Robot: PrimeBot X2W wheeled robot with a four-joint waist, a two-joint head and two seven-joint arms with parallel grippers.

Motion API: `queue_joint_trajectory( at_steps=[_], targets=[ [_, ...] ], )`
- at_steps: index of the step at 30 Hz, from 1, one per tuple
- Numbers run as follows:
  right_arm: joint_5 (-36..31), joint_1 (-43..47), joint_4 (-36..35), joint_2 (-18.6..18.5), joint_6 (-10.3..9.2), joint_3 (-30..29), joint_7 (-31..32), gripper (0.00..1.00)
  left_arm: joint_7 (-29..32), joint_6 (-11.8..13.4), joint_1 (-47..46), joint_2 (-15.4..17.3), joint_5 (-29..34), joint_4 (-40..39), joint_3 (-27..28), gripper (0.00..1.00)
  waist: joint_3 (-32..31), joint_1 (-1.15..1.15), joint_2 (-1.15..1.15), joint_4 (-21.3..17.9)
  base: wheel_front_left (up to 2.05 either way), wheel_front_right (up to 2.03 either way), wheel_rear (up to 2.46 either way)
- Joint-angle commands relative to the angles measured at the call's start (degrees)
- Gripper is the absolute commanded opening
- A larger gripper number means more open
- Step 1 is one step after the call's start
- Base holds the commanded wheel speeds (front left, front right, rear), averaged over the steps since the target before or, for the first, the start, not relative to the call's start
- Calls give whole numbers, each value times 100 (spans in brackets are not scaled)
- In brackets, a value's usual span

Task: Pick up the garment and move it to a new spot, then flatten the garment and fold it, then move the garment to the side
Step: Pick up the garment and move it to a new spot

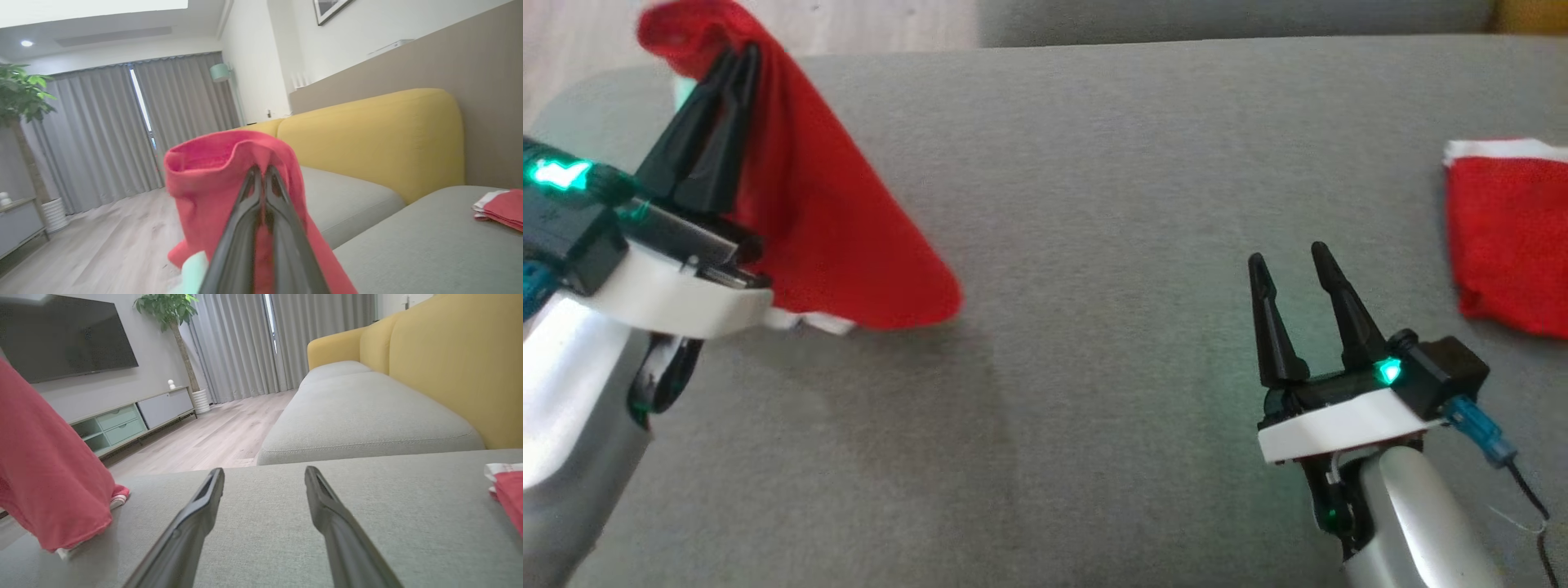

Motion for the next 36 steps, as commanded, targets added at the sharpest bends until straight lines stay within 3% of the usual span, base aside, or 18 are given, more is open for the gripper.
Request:
queue_joint_trajectory(
  at_steps=[1, 5, 11, 21, 22, 23, 29, 36],
  targets=[
    [41, -80, -205, -8, -4, 141, -62, 100, 35, 41, -357, 301, 37, -185, 284, 0, 22, 1, 0, -231, 0, 0, 0],
    [151, -161, -281, -8, -4, 208, -62, 100, 300, -28, -554, 257, 133, -403, 101, 0, 169, 1, 0, -689, 0, 0, 0],
    [398, -326, -488, -8, -4, 380, -62, 100, 690, -328, -1042, 145, 270, -381, -264, 0, 517, 1, 0, -1484, 0, 0, 0],
    [779, -466, -774, -8, -4, 695, -62, 100, 796, -625, -2227, -306, 338, 524, -939, 0, 952, 1, 0, -2422, 0, 0, 0],
    [797, -479, -787, -8, -4, 716, -62, 100, 782, -631, -2340, -350, 358, 709, -987, 40, 974, 1, 0, -2459, 0, 0, 0],
    [812, -488, -798, -8, -4, 726, -62, 100, 771, -634, -2439, -391, 376, 924, -1021, 100, 989, 1, 0, -2482, 0, 0, 0],
    [811, -496, -833, -8, -4, 645, -62, 100, 401, -602, -2711, -592, 403, 1980, -993, 100, 963, 1, 0, -2366, 0, 0, 0],
    [536, -451, -773, -8, -4, 349, -62, 100, 6, -513, -2416, -649, 279, 2304, -864, 100, 733, 1, 0, -1645, 0, 0, 0]
  ],
)
